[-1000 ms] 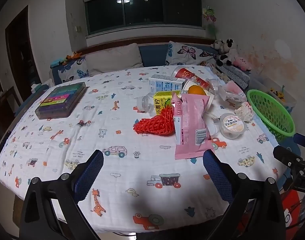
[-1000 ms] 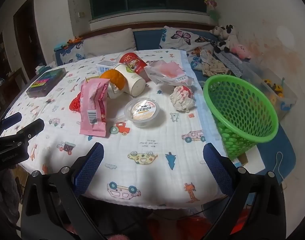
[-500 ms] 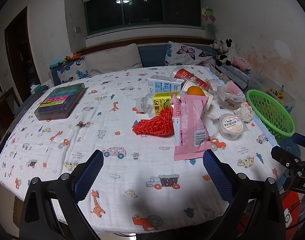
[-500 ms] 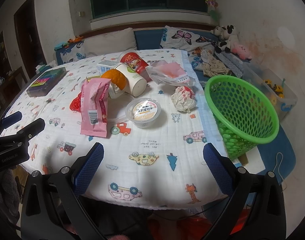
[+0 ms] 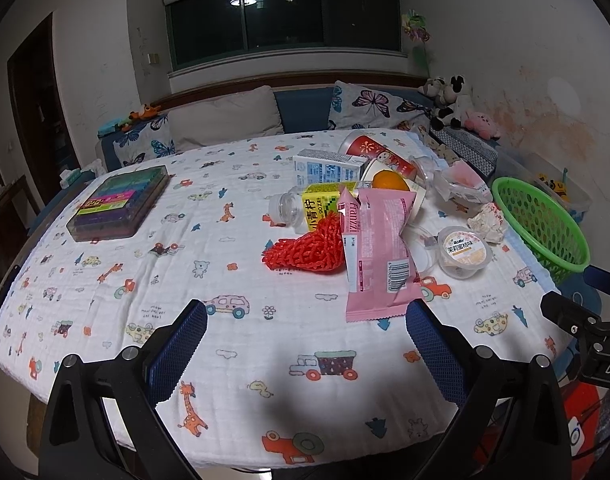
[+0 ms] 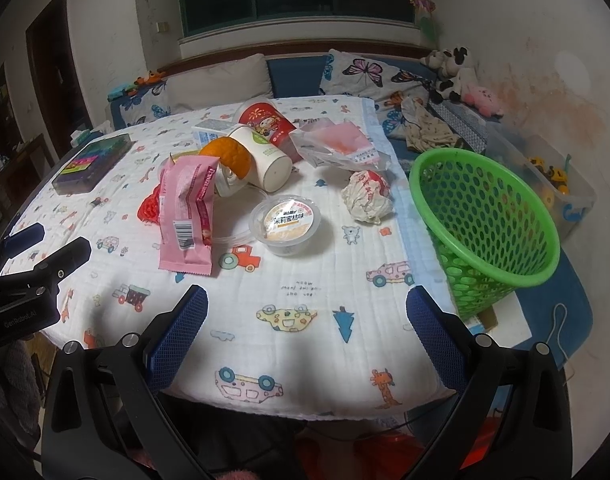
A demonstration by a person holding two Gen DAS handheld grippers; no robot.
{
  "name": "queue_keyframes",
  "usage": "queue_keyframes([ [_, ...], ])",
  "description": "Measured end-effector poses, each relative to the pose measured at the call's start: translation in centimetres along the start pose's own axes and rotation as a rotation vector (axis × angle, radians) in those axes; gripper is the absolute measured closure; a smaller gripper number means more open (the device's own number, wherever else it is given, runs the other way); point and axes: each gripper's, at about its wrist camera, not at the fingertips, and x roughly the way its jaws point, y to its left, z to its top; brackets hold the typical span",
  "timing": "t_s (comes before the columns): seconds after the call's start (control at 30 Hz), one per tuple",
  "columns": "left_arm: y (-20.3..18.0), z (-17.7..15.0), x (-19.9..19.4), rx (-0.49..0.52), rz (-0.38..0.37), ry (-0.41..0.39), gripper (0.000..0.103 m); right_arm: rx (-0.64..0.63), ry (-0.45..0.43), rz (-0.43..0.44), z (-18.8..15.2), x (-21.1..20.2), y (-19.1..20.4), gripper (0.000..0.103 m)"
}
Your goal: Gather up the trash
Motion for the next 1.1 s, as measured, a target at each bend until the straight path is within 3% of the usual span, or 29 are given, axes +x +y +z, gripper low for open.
queue_keyframes([
  [0.77,-0.5,-0.8,0.5,0.002,0.003,0.008,0.006,0.009,0.021,0.006,0.2,1.2,-0.6,0.004],
  [1.1,-1.0,0.5,3.3,-0.015,-0.011,0.040,0.006,0.001,0.028,0.009,1.0,2.1,-1.2,0.004],
])
